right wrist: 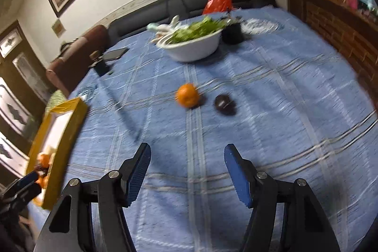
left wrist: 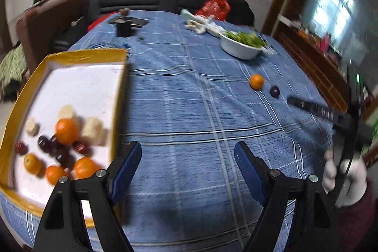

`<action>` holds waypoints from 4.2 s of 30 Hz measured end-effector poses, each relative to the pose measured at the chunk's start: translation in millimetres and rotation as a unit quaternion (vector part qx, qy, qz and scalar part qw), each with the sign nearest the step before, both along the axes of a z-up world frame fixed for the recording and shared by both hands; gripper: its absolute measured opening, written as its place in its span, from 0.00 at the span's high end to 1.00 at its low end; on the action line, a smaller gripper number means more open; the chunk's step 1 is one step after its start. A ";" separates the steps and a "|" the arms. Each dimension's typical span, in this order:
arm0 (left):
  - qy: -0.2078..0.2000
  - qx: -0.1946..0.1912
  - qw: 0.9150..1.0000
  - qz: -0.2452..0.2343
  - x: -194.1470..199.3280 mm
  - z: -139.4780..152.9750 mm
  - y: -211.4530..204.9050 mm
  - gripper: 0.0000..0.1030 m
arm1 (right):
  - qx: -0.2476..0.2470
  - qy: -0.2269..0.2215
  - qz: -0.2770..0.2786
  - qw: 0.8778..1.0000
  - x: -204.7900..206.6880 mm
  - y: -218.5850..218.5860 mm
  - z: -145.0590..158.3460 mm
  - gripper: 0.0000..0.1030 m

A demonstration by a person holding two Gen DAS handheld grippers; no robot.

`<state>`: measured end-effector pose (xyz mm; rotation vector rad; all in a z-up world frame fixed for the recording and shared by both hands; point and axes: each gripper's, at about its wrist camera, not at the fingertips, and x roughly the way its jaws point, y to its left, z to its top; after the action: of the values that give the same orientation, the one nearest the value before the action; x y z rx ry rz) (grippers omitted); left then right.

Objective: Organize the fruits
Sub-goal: 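Move both open tools back to the last plum and orange, then grasp the dark plum with the right tool while the left tool grasps the last orange, then carry the orange in the left tool and the plum in the right tool toward the tray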

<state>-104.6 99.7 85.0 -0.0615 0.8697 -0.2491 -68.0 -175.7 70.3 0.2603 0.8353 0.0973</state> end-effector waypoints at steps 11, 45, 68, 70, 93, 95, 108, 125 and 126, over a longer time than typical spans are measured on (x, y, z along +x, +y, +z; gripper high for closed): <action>0.041 0.020 0.999 -0.008 40.2 -41.7 -48.0 0.22 | -0.058 0.022 -0.019 0.998 72.6 -13.6 -21.3 0.37; 0.046 0.060 0.997 -0.008 78.6 -22.4 -65.8 0.09 | -0.019 0.019 -0.026 0.999 71.0 -37.7 -27.9 0.73; 0.031 0.128 0.983 -0.124 185.7 -64.4 -227.2 0.55 | 0.084 0.007 -0.070 0.994 66.5 -91.5 -17.4 0.72; 0.040 0.108 0.986 -0.123 183.8 -67.0 -224.1 0.67 | 0.083 0.009 -0.070 0.994 67.3 -91.2 -18.5 0.72; -0.025 0.014 0.999 0.026 53.3 0.1 -42.6 0.67 | 0.047 -0.002 -0.036 0.998 62.0 -48.5 -26.6 0.72; -0.024 0.005 0.999 0.044 44.7 -1.2 -21.9 0.67 | 0.032 -0.005 -0.040 0.999 60.5 -41.5 -26.2 0.72; -0.052 -0.050 0.994 0.082 5.5 16.4 43.5 0.67 | 0.029 -0.005 0.036 0.999 19.4 44.7 -11.6 0.72; -0.046 0.014 0.995 0.089 -12.1 6.3 42.0 0.67 | 0.036 -0.009 0.059 0.998 -44.9 82.9 -19.9 0.71; -0.046 0.017 0.995 0.091 -12.6 6.2 42.2 0.67 | 0.035 -0.007 0.057 0.998 -44.9 81.8 -21.5 0.71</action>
<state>-117.2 141.9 91.2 -0.0956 0.7716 -0.0661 -112.9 -93.9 48.7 0.2773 0.8328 0.2349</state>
